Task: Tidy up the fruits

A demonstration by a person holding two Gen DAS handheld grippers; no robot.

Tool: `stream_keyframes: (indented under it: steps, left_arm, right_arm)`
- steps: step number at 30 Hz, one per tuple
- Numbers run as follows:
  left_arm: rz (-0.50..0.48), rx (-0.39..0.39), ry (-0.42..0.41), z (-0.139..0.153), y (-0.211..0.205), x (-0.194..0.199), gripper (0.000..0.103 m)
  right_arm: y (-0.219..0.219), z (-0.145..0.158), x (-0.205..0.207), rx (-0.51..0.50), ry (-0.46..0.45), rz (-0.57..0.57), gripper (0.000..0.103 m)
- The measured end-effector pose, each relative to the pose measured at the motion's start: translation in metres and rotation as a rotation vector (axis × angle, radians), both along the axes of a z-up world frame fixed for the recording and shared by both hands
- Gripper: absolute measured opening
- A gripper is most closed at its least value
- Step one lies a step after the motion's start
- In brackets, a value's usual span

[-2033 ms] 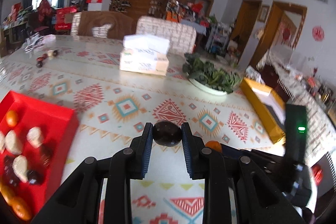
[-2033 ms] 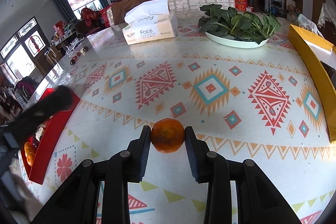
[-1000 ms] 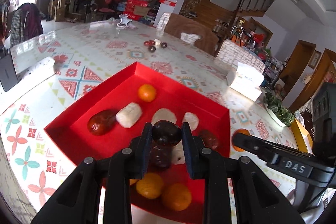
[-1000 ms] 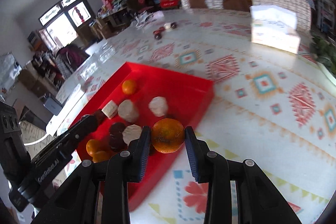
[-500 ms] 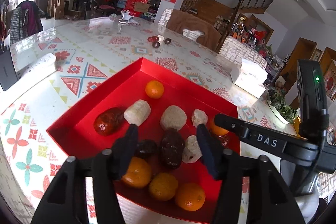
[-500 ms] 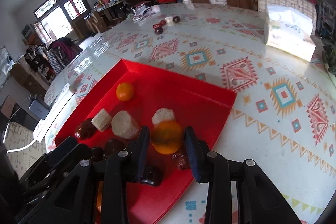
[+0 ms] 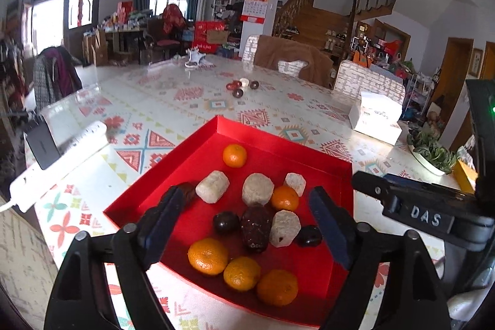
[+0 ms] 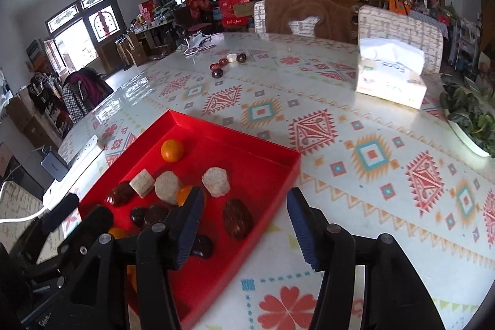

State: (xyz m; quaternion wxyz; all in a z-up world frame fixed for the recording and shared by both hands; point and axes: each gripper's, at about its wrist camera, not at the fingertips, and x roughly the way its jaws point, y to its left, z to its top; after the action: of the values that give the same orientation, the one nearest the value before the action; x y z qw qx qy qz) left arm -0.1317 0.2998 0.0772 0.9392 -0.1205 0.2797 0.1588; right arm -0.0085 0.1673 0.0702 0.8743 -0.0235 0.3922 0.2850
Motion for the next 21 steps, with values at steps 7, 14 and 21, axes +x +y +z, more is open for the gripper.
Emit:
stream_keyframes:
  steps: [7, 14, 21]
  left_arm:
    - [-0.032, 0.033, 0.014, 0.006, -0.022, 0.000, 0.087]
    - [-0.034, 0.076, 0.002, 0.016, -0.045, -0.005, 0.088]
    - [-0.012, 0.125, -0.026, 0.025, -0.068, -0.013, 0.090]
  right_arm:
    - [-0.025, 0.004, -0.019, 0.026, -0.008, -0.014, 0.066]
    - [-0.055, 0.007, -0.035, 0.034, -0.047, -0.046, 0.070]
    - [-0.089, -0.002, -0.042, 0.038, -0.050, -0.095, 0.072]
